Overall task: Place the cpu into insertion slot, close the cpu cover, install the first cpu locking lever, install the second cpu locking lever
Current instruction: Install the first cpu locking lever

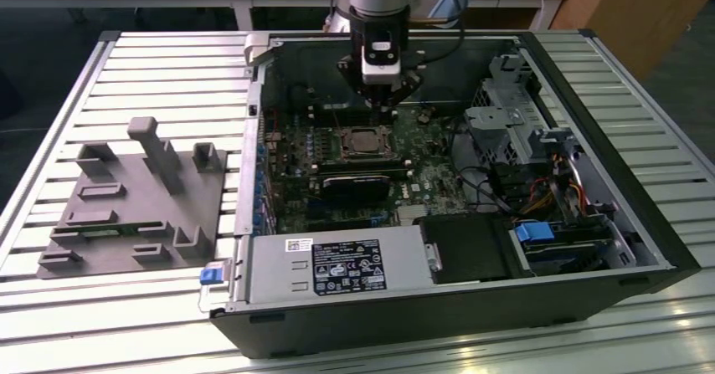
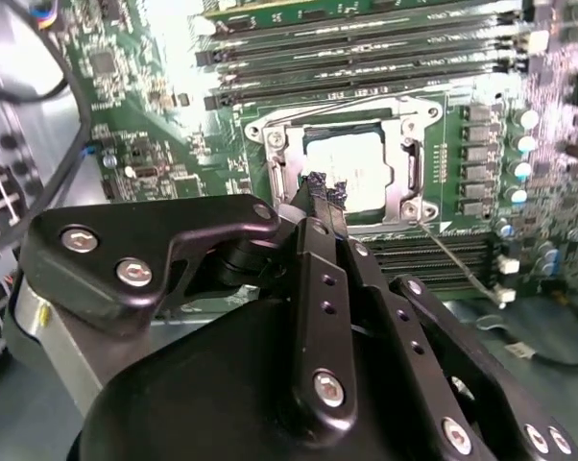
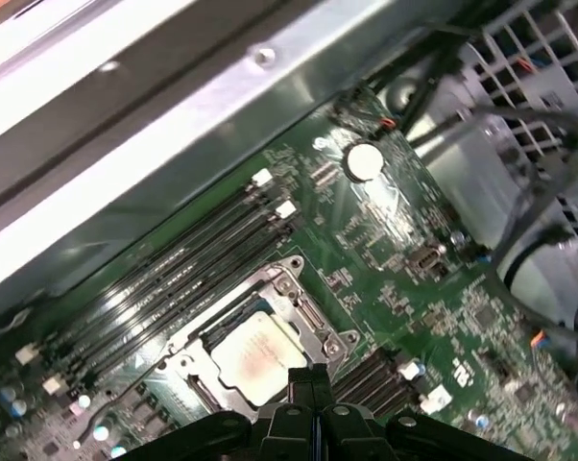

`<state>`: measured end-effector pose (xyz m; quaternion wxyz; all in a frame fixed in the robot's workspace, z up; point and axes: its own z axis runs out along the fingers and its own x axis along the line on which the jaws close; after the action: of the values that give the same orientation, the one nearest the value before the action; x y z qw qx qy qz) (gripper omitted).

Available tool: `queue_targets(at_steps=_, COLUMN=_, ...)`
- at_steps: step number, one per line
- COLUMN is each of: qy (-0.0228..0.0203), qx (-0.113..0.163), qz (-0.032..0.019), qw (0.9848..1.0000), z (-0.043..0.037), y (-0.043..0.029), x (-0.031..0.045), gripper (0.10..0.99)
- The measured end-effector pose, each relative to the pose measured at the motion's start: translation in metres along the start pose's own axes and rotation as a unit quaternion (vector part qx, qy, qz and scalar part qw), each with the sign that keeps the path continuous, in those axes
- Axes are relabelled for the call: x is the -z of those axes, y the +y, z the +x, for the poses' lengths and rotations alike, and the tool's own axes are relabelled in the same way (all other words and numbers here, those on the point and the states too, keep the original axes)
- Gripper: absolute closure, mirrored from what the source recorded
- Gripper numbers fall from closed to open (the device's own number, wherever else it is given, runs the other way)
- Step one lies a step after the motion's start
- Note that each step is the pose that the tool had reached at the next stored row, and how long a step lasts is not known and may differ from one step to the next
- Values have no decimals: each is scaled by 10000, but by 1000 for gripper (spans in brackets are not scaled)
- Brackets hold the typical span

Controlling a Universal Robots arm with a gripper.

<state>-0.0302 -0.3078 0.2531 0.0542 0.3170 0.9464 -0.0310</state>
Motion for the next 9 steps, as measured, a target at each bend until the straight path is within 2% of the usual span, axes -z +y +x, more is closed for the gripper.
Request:
queue_targets(at_steps=5, qy=4, qx=417, qz=-42, qw=9991, z=1, y=0, x=-3, gripper=980)
queue_targets(at_steps=9, qy=47, qx=706, qz=-42, qw=9975, z=1, y=0, x=-6, gripper=980)
